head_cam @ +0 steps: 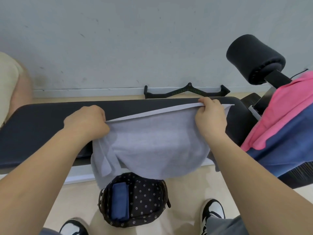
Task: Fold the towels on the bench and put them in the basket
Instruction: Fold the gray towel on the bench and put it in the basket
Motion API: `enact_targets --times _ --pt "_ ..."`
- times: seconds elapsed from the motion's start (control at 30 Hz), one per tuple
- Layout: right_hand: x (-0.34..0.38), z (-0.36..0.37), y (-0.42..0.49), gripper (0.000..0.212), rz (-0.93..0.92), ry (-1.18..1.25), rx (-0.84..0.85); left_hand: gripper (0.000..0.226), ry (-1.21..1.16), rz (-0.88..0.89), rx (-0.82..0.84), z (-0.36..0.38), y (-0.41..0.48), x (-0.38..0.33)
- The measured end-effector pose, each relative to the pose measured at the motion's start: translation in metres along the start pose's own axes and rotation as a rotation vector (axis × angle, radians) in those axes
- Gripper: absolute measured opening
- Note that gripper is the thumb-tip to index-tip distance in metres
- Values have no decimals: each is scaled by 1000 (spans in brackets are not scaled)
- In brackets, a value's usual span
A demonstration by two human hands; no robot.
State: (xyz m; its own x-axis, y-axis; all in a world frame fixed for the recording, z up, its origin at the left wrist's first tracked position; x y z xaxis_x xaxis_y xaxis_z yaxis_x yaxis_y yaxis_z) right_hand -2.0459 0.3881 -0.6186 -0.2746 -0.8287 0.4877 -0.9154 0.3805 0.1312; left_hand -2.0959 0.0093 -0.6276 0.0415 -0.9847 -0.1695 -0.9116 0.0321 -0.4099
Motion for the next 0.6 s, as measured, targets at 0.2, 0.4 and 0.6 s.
enact_targets --times 0.2,0.4,0.6 --pt "-20 35 20 30 63 -87 155 15 48 -43 -145 -1 22 26" --pt "-13 49 74 21 78 -227 192 35 -24 54 -251 -2 39 22" --pt "-14 64 116 36 29 -265 242 16 -124 99 -119 2 51 10"
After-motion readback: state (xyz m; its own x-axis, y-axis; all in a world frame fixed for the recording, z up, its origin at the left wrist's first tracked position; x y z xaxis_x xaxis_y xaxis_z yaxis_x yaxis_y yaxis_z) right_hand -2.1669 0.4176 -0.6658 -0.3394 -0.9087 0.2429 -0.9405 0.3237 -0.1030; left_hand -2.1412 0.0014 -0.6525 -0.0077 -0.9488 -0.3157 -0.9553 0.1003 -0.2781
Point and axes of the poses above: each hand's wrist, its own y-axis towards the middle knuckle, its own z-axis out of the palm, x = y × z, the point moved 9 cm from there along y, towards the middle knuckle, and after that the axes turned 15 degrees about x, right-handed, at the moved point
